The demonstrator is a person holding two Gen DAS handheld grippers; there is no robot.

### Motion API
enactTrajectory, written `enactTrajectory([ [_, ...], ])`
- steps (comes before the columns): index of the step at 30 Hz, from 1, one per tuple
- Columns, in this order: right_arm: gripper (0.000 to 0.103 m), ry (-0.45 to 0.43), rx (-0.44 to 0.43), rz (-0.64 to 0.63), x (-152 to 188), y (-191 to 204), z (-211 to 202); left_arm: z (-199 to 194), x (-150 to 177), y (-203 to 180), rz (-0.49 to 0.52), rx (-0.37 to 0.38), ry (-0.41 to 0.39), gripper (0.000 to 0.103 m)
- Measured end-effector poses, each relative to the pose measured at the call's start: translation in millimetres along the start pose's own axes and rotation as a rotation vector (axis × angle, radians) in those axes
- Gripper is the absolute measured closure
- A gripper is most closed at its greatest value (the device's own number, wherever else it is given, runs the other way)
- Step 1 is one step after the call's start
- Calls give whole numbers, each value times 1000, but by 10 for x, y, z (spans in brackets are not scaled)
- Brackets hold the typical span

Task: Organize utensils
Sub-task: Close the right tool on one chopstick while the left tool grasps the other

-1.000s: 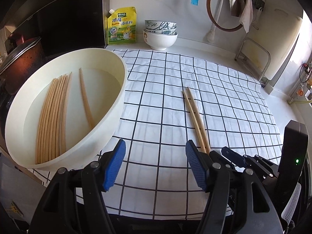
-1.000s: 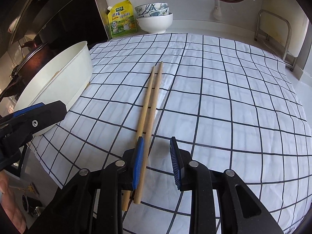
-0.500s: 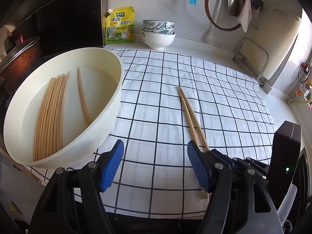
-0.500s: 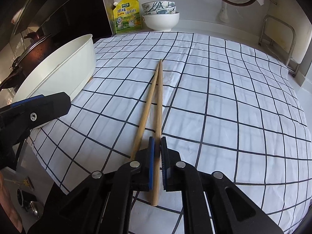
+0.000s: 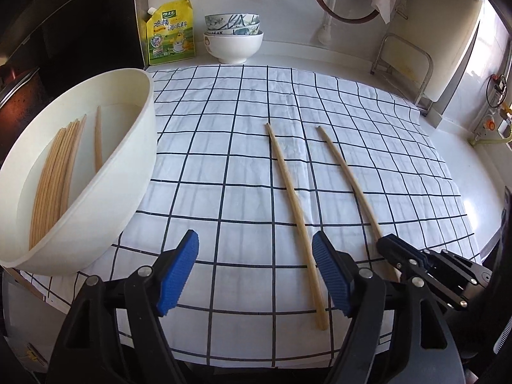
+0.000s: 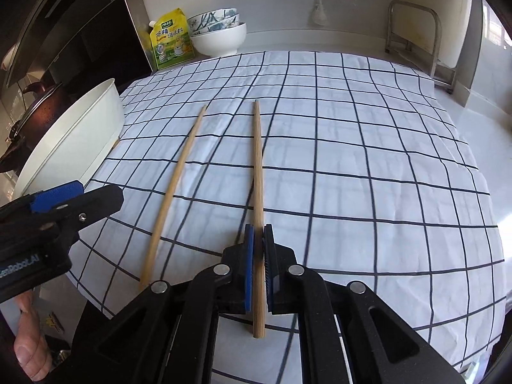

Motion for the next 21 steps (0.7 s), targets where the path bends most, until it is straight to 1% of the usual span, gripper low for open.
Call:
enactTrajectory([
  [6,97,5,32,39,128,-206,-103,194,8,-54,9,-25,12,30],
  [9,97,9,29,50,141,-251,-115,276,9,-74,11,-33,19,30],
  [12,96,-4,18,50,104,-240,-130,348,0,-91,19,-46,21,30],
  [13,93,-2,19,44,86,-228,-119,370,-5,-91,18,-49,23,30],
  [15,91,1,41,32,55,-223,-99,398,-16,-83,13,-48,25,30],
  [21,91,14,83,18,-29,-251,22,477,-44,-106,10,-59,26,29],
])
Point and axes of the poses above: each gripper's, at about its wrist camera, not at the fingertips, and z roughly the way its jaws point, y to its left, x to its underside, the point moved 6 cm from there along z, roughly the way its jaws point, and after that the axes turned 12 degrees about -z, right-handed, at the moved point
